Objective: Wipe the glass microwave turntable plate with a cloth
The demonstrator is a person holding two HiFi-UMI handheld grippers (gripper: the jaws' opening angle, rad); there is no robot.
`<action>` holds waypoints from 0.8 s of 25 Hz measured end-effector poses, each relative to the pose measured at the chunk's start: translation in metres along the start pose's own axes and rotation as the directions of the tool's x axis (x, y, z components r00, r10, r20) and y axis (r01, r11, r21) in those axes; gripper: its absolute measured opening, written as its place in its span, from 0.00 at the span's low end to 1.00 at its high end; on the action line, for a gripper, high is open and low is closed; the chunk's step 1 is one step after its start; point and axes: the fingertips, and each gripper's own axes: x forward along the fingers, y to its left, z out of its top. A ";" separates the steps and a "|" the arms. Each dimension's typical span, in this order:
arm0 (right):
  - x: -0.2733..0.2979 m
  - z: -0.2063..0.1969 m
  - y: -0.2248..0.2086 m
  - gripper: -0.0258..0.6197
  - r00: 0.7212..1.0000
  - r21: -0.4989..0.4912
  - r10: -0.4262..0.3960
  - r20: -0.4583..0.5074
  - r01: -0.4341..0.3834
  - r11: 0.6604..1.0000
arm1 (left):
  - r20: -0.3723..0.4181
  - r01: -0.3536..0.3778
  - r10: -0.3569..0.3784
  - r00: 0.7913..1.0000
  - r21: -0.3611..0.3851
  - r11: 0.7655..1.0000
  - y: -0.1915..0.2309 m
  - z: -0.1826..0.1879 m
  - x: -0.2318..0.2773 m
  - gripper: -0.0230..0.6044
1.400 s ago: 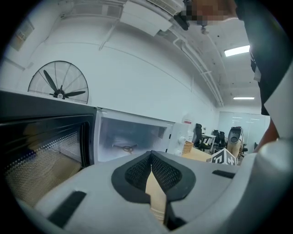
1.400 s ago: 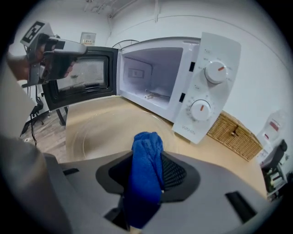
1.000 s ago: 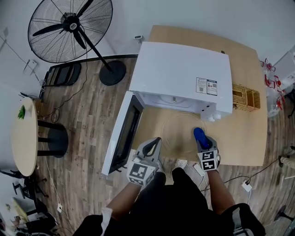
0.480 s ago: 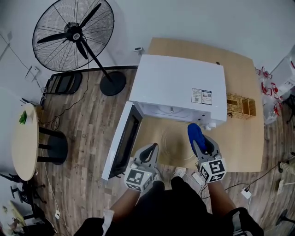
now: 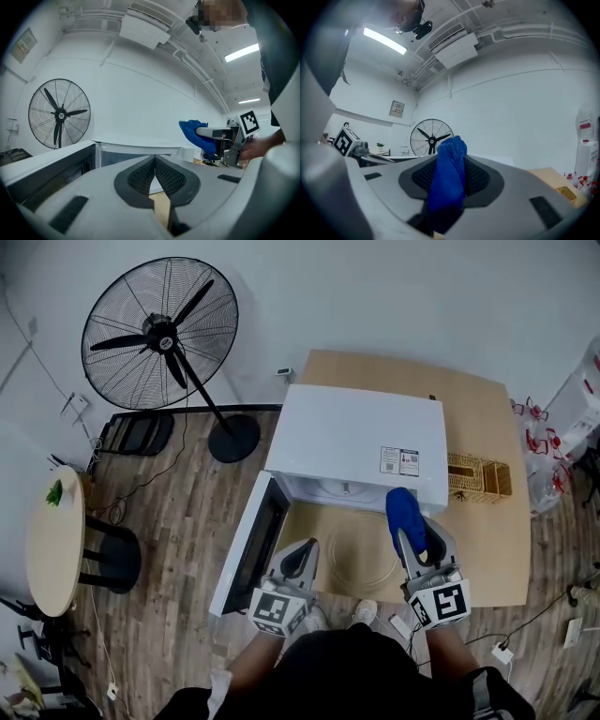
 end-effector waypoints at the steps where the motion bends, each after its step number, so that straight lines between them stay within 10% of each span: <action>1: 0.000 0.006 0.000 0.25 1.000 -0.006 0.001 0.012 -0.001 1.000 | 0.007 -0.001 0.001 1.000 0.005 1.000 0.000 0.004 0.000 0.04; 20: -0.003 0.042 -0.002 0.24 0.992 -0.076 -0.026 0.120 0.035 0.997 | 0.078 0.001 -0.006 0.997 0.062 0.998 -0.006 0.046 0.004 0.04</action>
